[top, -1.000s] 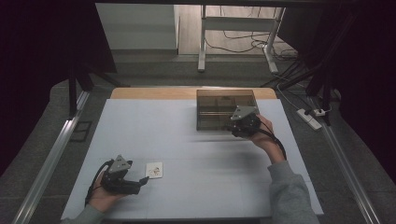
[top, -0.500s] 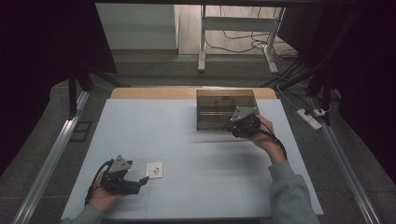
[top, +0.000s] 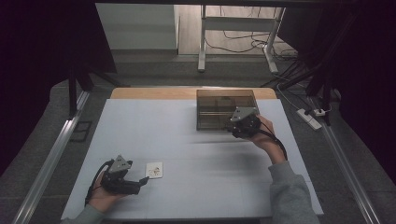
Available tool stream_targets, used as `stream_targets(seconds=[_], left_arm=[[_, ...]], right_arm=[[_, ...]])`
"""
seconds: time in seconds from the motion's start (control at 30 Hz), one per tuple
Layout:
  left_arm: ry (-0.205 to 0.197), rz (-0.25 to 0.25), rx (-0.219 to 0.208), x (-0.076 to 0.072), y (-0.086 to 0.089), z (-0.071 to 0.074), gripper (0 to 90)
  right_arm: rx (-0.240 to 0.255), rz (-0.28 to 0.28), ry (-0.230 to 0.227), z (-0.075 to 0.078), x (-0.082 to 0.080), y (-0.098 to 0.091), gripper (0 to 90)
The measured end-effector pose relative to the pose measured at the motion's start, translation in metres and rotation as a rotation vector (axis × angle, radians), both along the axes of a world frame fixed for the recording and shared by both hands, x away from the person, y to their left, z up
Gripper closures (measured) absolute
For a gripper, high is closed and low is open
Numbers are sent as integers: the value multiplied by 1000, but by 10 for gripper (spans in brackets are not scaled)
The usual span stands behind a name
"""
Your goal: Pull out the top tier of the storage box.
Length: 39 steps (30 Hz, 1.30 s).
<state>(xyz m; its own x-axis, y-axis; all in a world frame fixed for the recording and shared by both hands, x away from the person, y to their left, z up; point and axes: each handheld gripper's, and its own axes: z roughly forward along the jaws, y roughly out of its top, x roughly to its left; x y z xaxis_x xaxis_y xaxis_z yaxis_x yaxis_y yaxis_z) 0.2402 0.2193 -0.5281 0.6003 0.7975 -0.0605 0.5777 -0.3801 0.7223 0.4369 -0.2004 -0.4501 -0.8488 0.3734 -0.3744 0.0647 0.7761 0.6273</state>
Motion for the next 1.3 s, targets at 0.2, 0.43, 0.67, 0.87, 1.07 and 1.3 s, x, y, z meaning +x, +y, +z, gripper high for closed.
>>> stream_targets(seconds=[0.2, 0.43, 0.67, 0.87, 1.07, 1.3], left_arm=[[0, 0, -1, 0, 0, 0, 103], [-2, 3, -4, 0, 0, 0, 103], [-1, 2, -4, 0, 1, 0, 103], [0, 2, -3, 0, 0, 0, 103], [1, 3, -4, 0, 0, 0, 103], [1, 2, -2, 0, 0, 0, 103]], right_arm=[[1, -2, -2, 0, -1, 1, 568], [-3, -2, -1, 0, -2, 1, 570], [-12, 4, 9, 2, -4, 1, 573], [-14, 4, 2, 2, -5, 1, 575], [-18, 3, 7, 2, -7, 1, 576], [-23, 2, 5, 2, -9, 2, 579]])
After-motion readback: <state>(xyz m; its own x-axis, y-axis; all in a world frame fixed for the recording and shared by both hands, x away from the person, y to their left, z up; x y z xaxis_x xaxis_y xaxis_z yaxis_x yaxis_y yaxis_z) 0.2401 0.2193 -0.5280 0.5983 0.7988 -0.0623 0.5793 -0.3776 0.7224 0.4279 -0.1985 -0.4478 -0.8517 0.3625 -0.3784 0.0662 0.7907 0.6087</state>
